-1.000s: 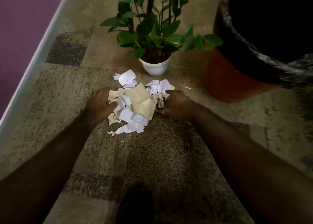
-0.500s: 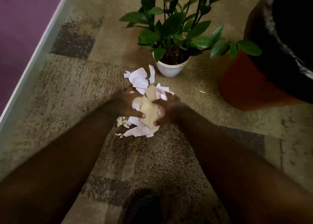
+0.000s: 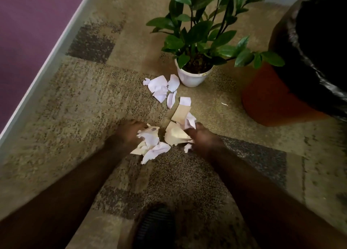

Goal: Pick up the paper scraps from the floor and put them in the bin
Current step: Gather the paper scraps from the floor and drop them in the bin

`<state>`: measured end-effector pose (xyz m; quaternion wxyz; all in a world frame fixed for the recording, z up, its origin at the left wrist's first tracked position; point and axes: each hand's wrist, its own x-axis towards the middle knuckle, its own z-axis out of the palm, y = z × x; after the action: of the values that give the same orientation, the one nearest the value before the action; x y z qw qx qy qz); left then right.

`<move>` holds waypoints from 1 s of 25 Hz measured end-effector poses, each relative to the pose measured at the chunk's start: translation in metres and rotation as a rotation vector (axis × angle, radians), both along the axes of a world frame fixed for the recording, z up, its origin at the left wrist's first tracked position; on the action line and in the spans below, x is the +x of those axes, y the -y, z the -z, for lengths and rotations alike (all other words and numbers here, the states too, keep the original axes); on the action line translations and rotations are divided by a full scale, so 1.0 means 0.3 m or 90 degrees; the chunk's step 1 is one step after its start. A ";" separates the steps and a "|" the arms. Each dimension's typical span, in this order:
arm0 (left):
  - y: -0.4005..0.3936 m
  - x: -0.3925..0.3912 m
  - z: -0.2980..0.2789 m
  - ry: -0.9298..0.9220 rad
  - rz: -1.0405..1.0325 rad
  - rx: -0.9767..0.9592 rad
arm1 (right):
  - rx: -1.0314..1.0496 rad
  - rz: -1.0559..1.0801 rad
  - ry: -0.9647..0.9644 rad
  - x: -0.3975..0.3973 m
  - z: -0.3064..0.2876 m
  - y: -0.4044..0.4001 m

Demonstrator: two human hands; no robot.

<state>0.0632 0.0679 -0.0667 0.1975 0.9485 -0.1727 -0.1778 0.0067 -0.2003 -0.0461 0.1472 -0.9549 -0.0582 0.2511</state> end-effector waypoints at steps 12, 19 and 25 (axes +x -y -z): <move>0.035 -0.010 -0.211 0.025 -0.115 0.002 | 0.050 0.094 -0.052 -0.019 -0.197 0.081; 0.005 -0.040 -0.327 0.072 -0.170 0.036 | 0.108 0.107 -0.046 -0.069 -0.344 0.121; 0.023 -0.060 -0.557 0.143 -0.172 -0.004 | 0.123 0.093 0.009 -0.085 -0.542 0.128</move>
<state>0.0453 0.0610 0.1005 0.2020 0.9763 -0.0652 -0.0421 -0.0188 -0.2388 0.1164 0.2559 -0.9398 -0.0130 0.2261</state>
